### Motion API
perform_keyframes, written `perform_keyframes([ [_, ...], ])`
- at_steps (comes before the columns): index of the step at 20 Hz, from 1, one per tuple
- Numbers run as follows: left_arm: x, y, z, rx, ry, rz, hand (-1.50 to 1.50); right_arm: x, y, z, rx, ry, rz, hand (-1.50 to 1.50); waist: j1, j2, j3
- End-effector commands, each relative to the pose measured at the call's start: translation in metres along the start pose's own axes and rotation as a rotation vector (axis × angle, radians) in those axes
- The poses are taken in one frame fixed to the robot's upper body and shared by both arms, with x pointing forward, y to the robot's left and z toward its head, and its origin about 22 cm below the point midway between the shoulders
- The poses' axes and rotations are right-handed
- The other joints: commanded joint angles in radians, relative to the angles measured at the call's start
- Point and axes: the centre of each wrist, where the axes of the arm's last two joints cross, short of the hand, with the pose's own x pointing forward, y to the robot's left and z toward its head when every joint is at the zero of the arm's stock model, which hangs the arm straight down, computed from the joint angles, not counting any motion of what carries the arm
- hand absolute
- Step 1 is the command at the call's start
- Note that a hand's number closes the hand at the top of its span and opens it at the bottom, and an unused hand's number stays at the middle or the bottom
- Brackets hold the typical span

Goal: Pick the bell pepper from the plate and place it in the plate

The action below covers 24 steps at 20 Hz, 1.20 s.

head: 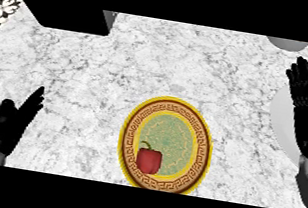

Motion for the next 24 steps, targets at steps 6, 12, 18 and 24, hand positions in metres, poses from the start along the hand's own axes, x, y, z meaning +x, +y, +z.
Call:
perform_keyframes([
  [6,0.082,-0.014,-0.026,-0.019,-0.296,0.088,0.00,0.015,0.115,0.002,0.572,-0.034,-0.196,1.50,0.028,0.027,-0.017],
  [12,0.080,-0.023,-0.033,-0.040,-0.256,0.134,0.00,-0.040,0.122,0.060,0.235,-0.160,-0.017,-1.50,-0.012,0.025,-0.015],
  [18,0.088,-0.007,-0.027,-0.041,-0.242,0.120,0.00,-0.057,0.104,0.069,0.509,-0.176,0.225,-1.50,-0.006,0.021,-0.016],
  [24,0.089,-0.007,-0.027,-0.041,-0.242,0.132,0.00,-0.024,0.105,0.069,0.585,-0.141,0.381,-1.50,-0.012,0.019,-0.017],
])
